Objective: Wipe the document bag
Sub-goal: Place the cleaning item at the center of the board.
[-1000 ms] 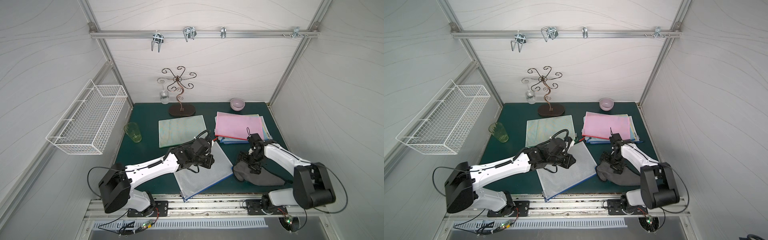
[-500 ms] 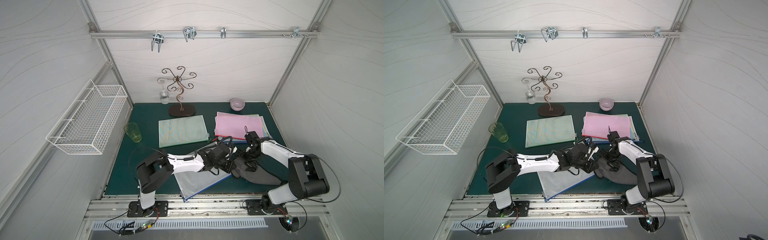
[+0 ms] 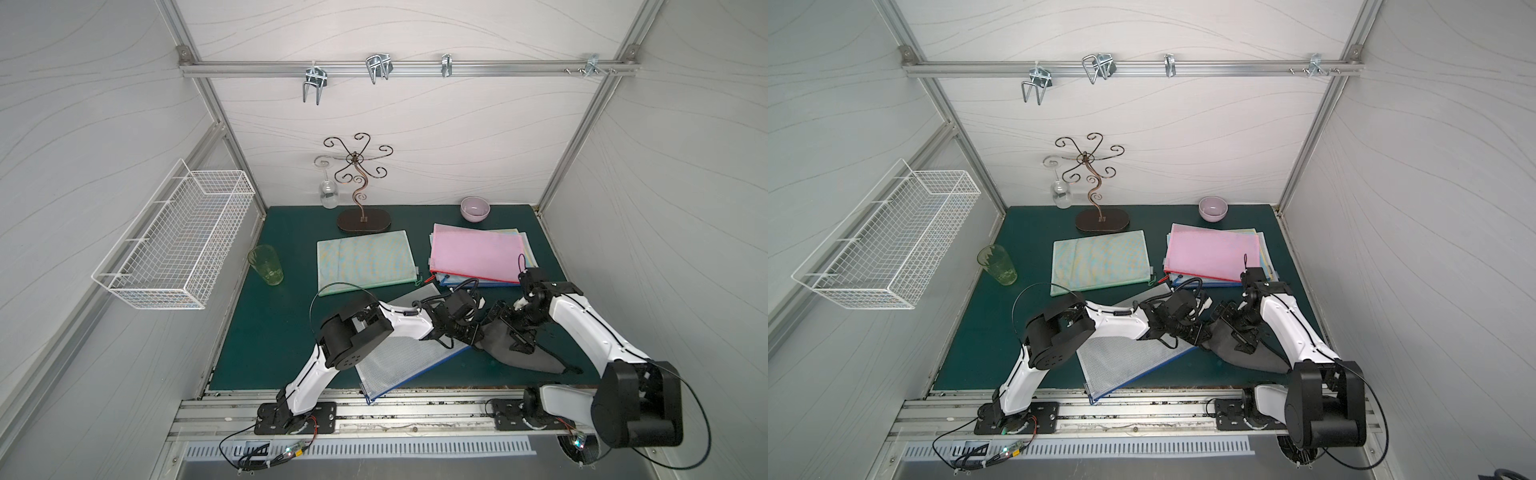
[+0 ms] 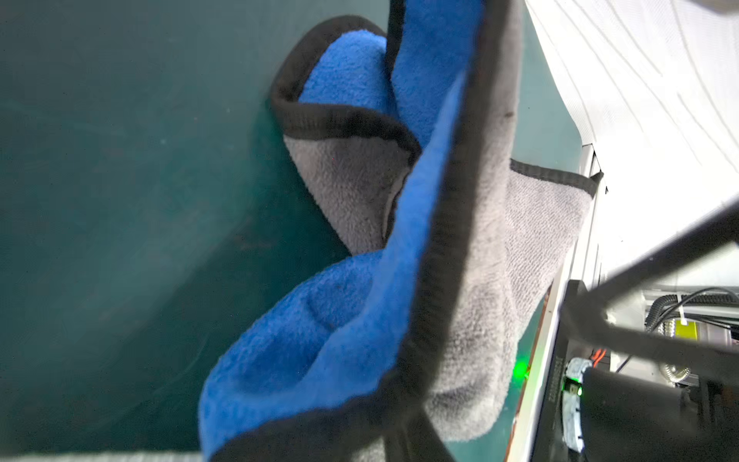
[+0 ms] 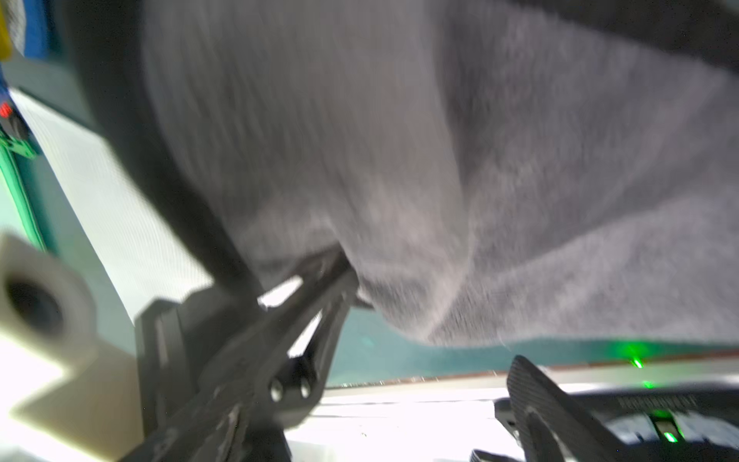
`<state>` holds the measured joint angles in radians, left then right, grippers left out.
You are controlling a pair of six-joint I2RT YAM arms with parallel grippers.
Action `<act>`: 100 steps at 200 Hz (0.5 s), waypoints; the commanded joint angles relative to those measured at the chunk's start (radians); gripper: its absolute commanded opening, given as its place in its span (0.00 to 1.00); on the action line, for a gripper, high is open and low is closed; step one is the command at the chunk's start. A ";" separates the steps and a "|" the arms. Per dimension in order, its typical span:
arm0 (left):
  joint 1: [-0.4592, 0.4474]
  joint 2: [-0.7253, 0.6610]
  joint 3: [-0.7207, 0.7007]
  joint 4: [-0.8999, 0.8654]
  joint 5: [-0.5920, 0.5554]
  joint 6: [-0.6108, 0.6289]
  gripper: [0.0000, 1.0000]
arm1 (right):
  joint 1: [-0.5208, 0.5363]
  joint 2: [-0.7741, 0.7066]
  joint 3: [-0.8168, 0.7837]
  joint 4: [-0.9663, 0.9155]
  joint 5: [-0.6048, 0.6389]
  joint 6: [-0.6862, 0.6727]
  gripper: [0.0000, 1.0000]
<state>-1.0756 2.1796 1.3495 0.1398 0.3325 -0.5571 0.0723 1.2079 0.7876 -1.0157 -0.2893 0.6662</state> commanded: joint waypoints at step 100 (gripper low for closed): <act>-0.009 -0.211 -0.093 0.010 -0.048 0.047 0.40 | -0.079 -0.083 0.165 -0.013 -0.022 -0.070 0.99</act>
<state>-1.0813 2.0895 1.2678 0.1196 0.3130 -0.5503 -0.0219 1.1137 0.9287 -1.0698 -0.2756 0.6304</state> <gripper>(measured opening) 0.379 0.988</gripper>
